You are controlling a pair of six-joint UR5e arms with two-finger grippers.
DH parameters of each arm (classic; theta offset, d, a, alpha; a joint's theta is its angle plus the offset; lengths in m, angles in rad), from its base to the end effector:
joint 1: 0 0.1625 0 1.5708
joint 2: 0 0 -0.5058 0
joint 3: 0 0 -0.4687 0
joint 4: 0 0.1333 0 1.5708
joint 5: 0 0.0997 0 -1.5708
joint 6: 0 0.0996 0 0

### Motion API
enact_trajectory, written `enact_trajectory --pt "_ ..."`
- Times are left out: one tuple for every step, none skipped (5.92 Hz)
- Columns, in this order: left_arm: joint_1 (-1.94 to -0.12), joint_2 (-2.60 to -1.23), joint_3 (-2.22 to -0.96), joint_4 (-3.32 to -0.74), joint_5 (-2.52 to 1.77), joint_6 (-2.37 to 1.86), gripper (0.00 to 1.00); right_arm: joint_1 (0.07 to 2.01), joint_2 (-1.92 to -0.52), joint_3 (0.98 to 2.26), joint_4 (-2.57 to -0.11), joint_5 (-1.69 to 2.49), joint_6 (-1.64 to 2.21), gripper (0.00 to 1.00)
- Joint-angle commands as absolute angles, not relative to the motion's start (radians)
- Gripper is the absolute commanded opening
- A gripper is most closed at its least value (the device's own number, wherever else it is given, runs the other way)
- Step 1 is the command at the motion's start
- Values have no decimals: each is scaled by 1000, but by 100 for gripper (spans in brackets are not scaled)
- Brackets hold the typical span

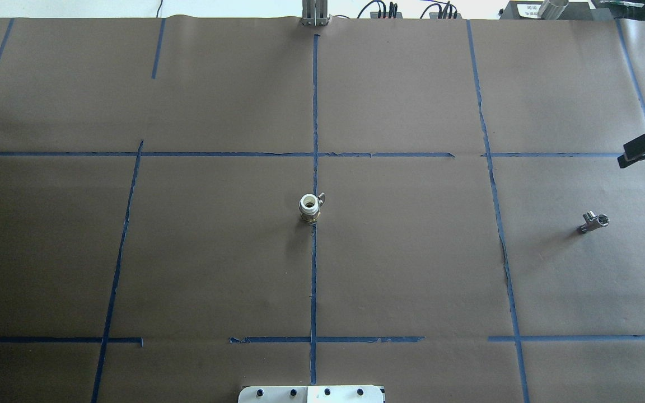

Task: Assemble PPR valve and pipe with both arms
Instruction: 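Move the right gripper down onto the chrome valve and grasp it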

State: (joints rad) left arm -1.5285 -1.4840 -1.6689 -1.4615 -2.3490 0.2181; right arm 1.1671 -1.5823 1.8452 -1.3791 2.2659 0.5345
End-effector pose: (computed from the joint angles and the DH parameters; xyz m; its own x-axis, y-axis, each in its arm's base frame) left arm -0.0415 -0.5193 0.7414 0.6884 0.1776 -0.7033 -0.1957 0.9791 0.0556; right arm -0.1600 -0.5514 0.5714 0.6925 -0.0613 0.7188 0.0002 0.9964 0.0847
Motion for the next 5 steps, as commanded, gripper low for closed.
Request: enact_trajectory --pt "-1529 -1486 -1669 -1462 -2350 218 100 1045 -1600 1829 -1240 2194 643 100" --pt "-1529 -1489 -1669 -1462 -2350 218 100 1016 -1642 1825 -1214 2166 635 100" --pt "-1529 -1488 -1669 -1462 -2350 218 100 993 -1649 1772 -1156 2166 634 100" --pt "-1529 -1489 -1669 -1462 -2350 216 100 980 -1654 1688 -1058 2169 638 100" --pt "-1529 -1488 -1672 -1462 -2350 218 100 976 -1655 1672 -1025 2174 643 100"
